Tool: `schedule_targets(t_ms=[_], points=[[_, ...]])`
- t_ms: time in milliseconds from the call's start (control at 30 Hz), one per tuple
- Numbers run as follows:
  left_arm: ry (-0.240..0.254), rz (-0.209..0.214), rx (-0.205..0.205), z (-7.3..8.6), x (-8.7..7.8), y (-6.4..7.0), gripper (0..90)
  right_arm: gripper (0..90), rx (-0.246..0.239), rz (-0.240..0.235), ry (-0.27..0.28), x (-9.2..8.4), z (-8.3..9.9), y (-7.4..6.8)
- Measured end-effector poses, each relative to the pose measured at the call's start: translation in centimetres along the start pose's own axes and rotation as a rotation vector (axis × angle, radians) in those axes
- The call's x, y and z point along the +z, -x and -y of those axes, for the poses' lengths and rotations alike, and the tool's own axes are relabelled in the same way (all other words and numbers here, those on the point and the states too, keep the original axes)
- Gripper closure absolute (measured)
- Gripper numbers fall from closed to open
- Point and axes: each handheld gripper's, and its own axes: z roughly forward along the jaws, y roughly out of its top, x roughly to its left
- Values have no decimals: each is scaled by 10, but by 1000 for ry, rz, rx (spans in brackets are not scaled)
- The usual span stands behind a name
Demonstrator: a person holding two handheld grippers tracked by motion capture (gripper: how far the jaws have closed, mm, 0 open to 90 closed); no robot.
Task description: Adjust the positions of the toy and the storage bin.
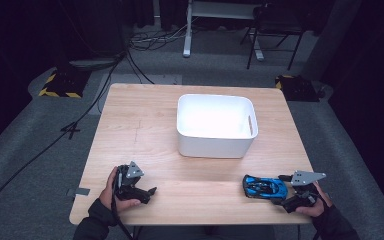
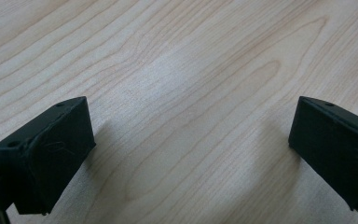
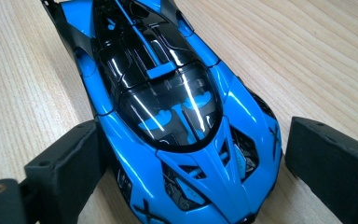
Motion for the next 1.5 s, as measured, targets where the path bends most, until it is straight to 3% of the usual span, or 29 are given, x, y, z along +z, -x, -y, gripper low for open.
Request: schedule_targets(t_ms=[867, 1500], points=[[2, -13, -10, 1, 0, 1, 6, 141, -29, -14, 17, 8, -9, -9], [3, -14, -10, 1, -1, 1, 6, 157, 32, 48, 9, 40, -41, -32]])
